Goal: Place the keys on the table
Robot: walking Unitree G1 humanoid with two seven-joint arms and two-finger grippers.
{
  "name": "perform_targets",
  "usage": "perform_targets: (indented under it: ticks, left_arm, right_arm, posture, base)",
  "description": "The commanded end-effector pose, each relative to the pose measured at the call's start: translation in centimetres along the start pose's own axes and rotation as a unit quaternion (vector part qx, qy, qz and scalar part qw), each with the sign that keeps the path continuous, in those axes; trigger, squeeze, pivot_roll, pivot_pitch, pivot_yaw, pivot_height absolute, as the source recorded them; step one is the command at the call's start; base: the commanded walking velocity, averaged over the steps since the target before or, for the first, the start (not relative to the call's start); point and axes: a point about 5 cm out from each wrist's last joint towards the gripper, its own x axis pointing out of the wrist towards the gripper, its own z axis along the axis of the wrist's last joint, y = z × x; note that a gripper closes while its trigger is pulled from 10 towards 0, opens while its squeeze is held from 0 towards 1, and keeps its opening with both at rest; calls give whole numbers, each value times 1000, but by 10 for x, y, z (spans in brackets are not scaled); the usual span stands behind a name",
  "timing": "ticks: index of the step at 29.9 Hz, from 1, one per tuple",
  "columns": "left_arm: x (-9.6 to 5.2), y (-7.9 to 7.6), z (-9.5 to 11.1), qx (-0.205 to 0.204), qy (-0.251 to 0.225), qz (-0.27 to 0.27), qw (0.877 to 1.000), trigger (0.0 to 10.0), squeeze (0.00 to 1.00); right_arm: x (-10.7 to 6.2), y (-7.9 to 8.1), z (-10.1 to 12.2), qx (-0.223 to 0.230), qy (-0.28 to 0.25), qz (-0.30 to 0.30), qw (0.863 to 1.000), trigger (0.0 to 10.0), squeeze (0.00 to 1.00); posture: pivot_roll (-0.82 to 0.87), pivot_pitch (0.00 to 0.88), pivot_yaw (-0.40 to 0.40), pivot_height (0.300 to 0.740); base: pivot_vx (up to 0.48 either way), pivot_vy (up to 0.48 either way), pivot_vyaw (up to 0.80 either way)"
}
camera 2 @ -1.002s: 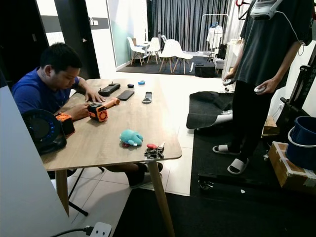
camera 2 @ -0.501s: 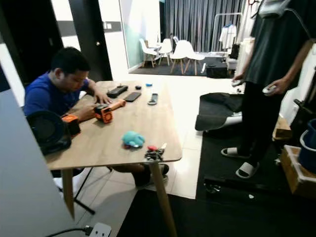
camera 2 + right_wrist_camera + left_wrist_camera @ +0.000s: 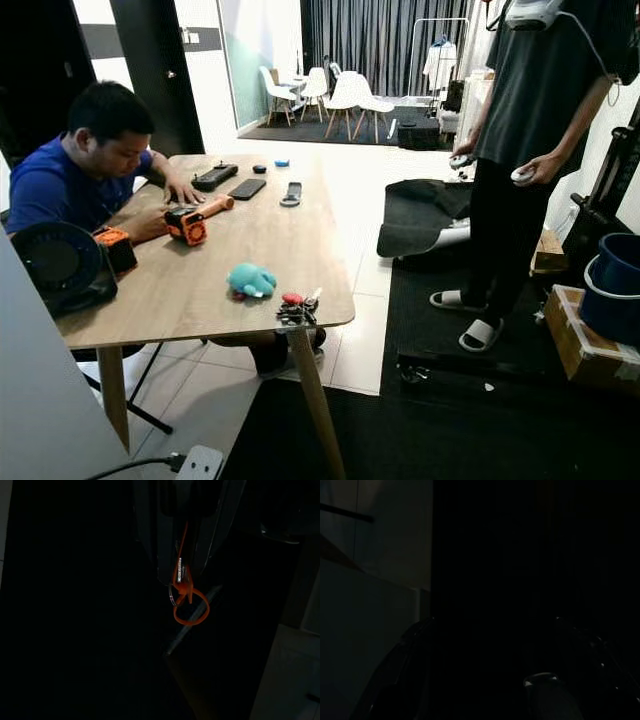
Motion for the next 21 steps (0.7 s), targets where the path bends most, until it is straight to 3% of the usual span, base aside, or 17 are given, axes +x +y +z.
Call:
perform_targets:
  ticks: [1,5,21]
  left_arm:
    - [1,-3,2,-10,-5,-5,1000,10000,0]
    - [1,-3,1,-13,-2,-4,1000,10000,0]
    - [0,-3,0,-13,-2,-8,1000,10000,0]
  right_arm:
    - [-1,-1,-2,4,3,-2,1000,10000,0]
    - [-1,0,-2,4,3,-1,1000,10000,0]
    - [-1,1,-3,4,4,-1,1000,10000,0]
  posture:
    - [52,8,38,740]
    - [54,9,37,740]
    - [55,12,36,740]
  base:
    - [0,0,0]
    - [142,0,0]
    - [338,0,0]
